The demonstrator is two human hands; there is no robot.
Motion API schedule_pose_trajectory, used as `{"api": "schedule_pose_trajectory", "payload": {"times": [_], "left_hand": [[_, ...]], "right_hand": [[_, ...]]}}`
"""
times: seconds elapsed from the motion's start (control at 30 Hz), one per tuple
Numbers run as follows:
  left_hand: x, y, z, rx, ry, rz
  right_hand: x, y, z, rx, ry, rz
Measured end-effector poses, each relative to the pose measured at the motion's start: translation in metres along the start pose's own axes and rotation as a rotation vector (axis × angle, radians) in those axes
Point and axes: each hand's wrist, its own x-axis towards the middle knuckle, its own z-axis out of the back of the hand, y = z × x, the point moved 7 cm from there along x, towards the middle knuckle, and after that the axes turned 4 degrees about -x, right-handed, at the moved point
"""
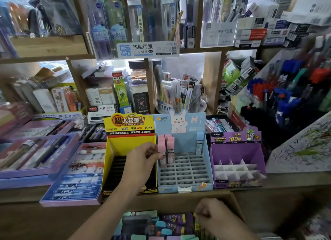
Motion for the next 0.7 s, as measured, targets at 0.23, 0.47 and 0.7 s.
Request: {"api": "schedule_pose_trajectory", "payload": {"times": [0.23, 0.47, 0.7], "left_hand": [[0.000, -0.009, 0.004, 0.327, -0.073, -0.057], [-0.002, -0.011, 0.001, 0.438, -0.123, -0.077], [-0.017, -0.004, 0.015, 0.221, -0.128, 0.013]], "right_hand": [[0.002, -0.002, -0.002, 0.011, 0.013, -0.007], [-0.001, 0.001, 0.000, 0.026, 0.011, -0.013], [-0.002, 0.006, -0.002, 0.021, -0.002, 0.010]]}}
